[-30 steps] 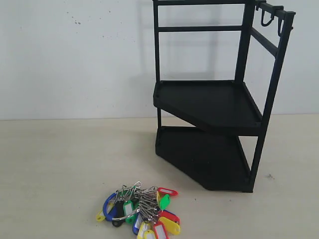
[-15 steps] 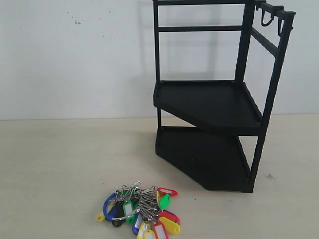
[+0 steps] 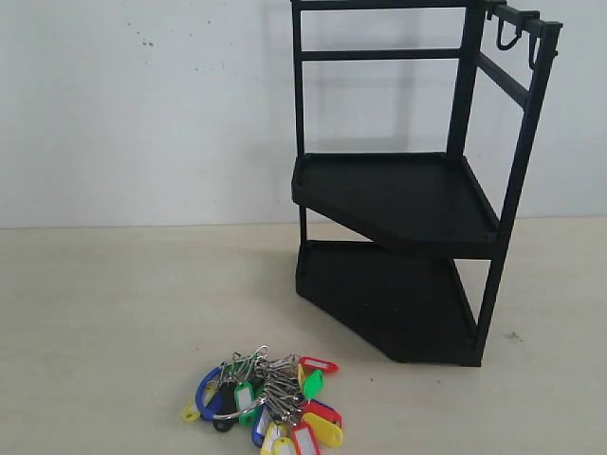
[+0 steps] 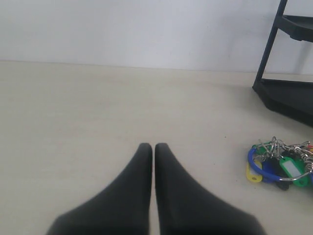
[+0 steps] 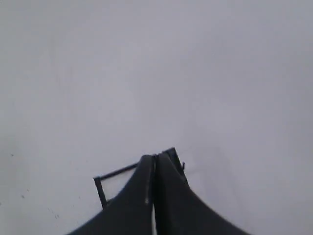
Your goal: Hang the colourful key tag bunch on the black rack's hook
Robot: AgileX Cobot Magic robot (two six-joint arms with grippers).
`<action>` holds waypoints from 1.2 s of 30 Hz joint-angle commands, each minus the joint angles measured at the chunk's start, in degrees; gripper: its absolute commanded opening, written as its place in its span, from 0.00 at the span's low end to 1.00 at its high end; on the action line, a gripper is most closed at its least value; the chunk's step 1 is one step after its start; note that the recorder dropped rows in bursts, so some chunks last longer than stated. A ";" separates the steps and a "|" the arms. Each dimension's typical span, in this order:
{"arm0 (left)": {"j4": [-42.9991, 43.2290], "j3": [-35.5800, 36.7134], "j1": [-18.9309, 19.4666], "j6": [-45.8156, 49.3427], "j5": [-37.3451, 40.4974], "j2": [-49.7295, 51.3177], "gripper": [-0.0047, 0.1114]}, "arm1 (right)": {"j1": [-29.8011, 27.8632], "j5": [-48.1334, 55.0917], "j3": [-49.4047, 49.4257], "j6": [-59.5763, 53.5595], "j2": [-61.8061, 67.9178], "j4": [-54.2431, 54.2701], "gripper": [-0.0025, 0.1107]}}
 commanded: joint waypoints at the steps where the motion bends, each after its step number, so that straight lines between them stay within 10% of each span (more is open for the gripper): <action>1: 0.28 0.16 0.13 0.20 0.04 -0.12 0.08 | 0.11 11.78 -11.35 -3.30 2.60 -2.44 0.02; 13: 0.28 0.16 0.13 0.20 0.04 -0.12 0.08 | 0.11 64.51 -36.84 -8.41 22.48 -2.19 0.02; 22: 0.28 0.16 0.13 0.20 0.04 -0.12 0.08 | 0.11 62.92 -36.84 -7.73 24.57 -1.92 0.02; 36: 0.28 0.16 0.13 0.20 0.04 -0.12 0.08 | 1.10 69.80 -36.99 -52.32 45.58 21.83 0.02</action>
